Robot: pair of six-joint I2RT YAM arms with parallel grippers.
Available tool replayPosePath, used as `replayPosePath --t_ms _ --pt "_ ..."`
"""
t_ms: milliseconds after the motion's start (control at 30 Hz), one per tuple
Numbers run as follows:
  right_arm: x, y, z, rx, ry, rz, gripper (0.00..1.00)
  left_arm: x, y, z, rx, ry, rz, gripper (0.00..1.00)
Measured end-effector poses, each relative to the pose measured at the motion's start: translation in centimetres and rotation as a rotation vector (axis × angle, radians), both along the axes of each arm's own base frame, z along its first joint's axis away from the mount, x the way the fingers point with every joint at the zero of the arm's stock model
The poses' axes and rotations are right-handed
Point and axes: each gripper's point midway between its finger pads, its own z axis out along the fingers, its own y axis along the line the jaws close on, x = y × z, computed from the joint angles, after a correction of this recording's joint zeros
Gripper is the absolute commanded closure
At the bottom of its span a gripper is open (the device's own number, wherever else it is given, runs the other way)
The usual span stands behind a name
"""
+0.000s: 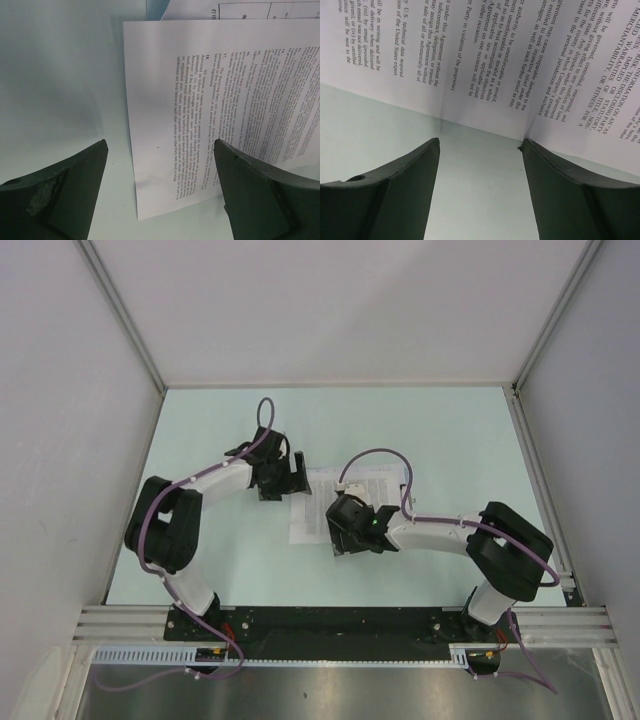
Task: Put the files into the folder
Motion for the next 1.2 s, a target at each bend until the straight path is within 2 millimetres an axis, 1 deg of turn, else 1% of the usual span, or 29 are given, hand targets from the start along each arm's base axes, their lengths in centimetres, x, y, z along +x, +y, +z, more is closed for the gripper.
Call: replayPosePath --t_ms 233,433,733,1000,1200 --pt "1.0 -0.7 0.0 -0.013 -0.01 -0.009 0.27 0.0 -0.8 -1.5 -0.028 0.039 -0.011 0.07" --pt "1.6 -1.2 0.0 -0.017 -0.012 -0.019 0.28 1.5 -1.5 -1.4 -0.041 0.025 -0.01 0.07" --pt "1.6 -1.0 0.0 -0.011 -0.011 -0.007 0.27 3.7 -2.5 -1.3 -0.049 0.008 -0.011 0.07" --pt "1.6 -0.8 0.0 -0.003 -0.01 -0.001 0.27 4.3 -2.7 -1.2 -0.05 0.007 -0.012 0.07" --pt "1.4 -0.8 0.2 0.004 -0.002 0.004 0.25 4.4 -2.8 -1.2 -0.047 0.01 -0.011 0.05"
